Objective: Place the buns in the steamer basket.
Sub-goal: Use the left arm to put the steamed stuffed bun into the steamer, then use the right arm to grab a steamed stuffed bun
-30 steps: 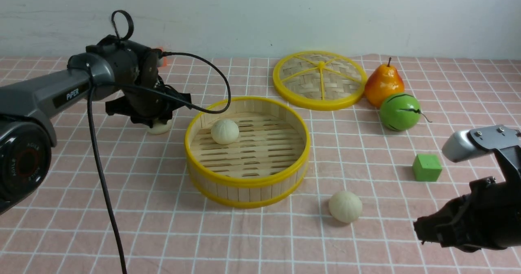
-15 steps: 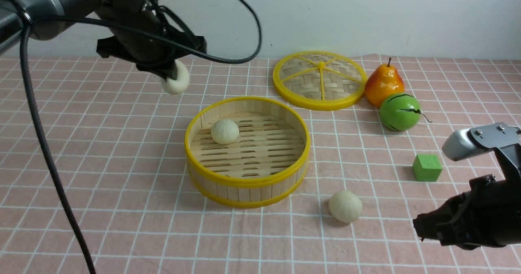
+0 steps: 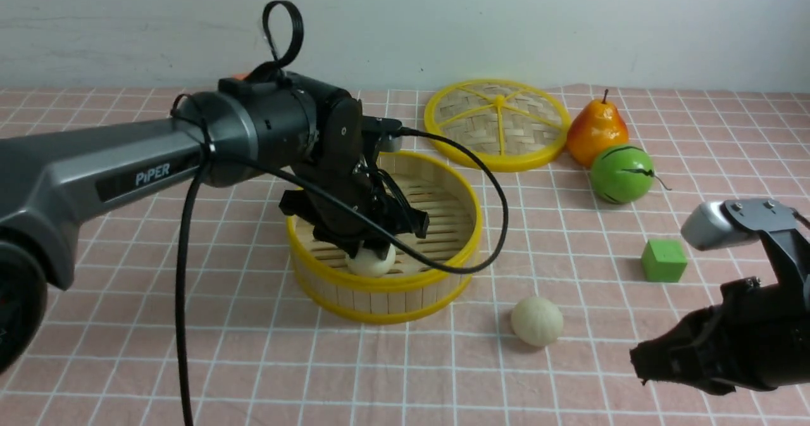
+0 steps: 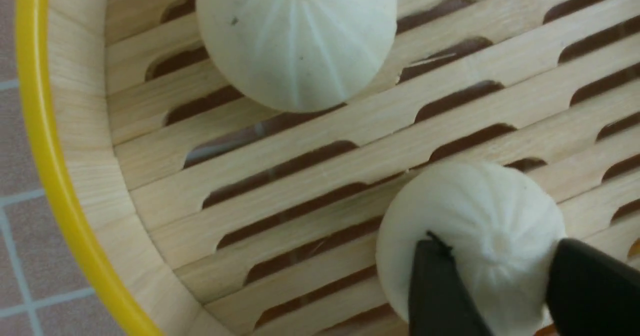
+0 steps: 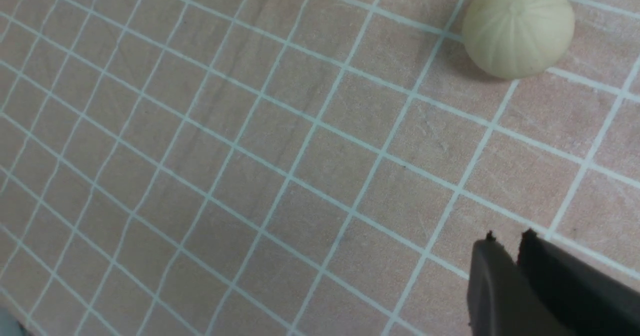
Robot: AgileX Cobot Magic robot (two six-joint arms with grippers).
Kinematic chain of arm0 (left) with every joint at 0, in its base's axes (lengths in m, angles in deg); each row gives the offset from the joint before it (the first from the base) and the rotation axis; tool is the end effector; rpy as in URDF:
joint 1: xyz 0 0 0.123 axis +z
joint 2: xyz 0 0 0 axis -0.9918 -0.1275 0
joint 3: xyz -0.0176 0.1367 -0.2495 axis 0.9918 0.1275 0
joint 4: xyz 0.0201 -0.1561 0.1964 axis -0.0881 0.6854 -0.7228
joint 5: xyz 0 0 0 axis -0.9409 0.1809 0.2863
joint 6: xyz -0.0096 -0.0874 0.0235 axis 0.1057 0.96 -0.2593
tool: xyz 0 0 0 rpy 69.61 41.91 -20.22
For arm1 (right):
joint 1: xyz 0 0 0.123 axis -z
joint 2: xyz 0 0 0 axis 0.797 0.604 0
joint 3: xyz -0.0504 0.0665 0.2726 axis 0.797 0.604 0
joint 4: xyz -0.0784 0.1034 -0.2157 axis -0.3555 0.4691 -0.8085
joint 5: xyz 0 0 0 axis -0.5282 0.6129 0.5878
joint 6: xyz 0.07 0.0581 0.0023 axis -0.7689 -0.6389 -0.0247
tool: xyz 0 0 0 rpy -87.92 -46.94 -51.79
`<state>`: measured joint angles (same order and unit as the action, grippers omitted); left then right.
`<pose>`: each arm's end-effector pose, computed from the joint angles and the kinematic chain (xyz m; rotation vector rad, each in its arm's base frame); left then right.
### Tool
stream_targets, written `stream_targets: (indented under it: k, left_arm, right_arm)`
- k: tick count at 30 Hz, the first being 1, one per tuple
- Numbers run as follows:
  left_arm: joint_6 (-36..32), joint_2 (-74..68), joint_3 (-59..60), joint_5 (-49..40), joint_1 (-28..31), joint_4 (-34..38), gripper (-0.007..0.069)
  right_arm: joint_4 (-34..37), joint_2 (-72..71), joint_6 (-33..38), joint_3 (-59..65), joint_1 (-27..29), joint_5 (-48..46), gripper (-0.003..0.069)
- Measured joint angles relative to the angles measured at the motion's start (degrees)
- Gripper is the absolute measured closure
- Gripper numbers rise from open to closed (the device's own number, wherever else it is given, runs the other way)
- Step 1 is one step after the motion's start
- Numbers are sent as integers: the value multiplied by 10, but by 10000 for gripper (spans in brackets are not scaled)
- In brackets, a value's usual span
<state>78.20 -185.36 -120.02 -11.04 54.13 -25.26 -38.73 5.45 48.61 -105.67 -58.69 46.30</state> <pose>0.3917 -0.2120 0.2161 0.3348 2.6758 -0.2202 0.2137 0.0688 0.2467 -0.3770 2.4911 0.7150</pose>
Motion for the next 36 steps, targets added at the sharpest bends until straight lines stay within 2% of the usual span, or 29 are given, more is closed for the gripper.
stream_targets:
  k: [1,3,5,8,9,10,14,16,17,19,23,26,30,36]
  left_arm:
    - [6,8,-3,-15,0,-2,235]
    - [9,32,-4,-42,0,-5,177]
    - [9,68,-4,-73,-1,-5,163]
    - [6,137,-4,-114,-8,-9,192]
    - [3,189,2,-125,-16,-12,240]
    - [3,203,4,-126,-17,-12,256]
    - [9,338,55,-122,-34,-6,454]
    - [10,413,102,-113,-37,-1,554]
    - [10,427,107,-112,-37,-1,554]
    - [11,493,173,-89,-37,-5,638]
    - [17,615,305,-32,-37,-41,638]
    - [47,696,401,9,-37,-66,638]
    - [69,756,490,31,-37,-102,638]
    - [75,779,566,18,-37,-141,638]
  right_arm:
    - [3,3,-4,-1,0,-11,582]
    - [-2,11,-7,-6,0,-22,582]
    - [-13,19,-17,-13,0,-30,580]
    - [-45,33,-48,-31,-5,-34,580]
    - [-84,49,-74,-47,-21,-28,580]
    - [-89,51,-81,-51,-24,-27,579]
    - [-225,106,-167,-112,-107,3,562]
    - [-283,143,-234,-151,-140,10,536]
    - [-288,146,-240,-155,-142,10,531]
    - [-345,190,-306,-198,-162,19,475]
    - [-386,257,-357,-249,-168,40,376]
    - [-376,302,-365,-273,-168,63,358]
    - [-345,348,-365,-280,-169,105,410]
    - [-331,358,-339,-282,-170,95,564]
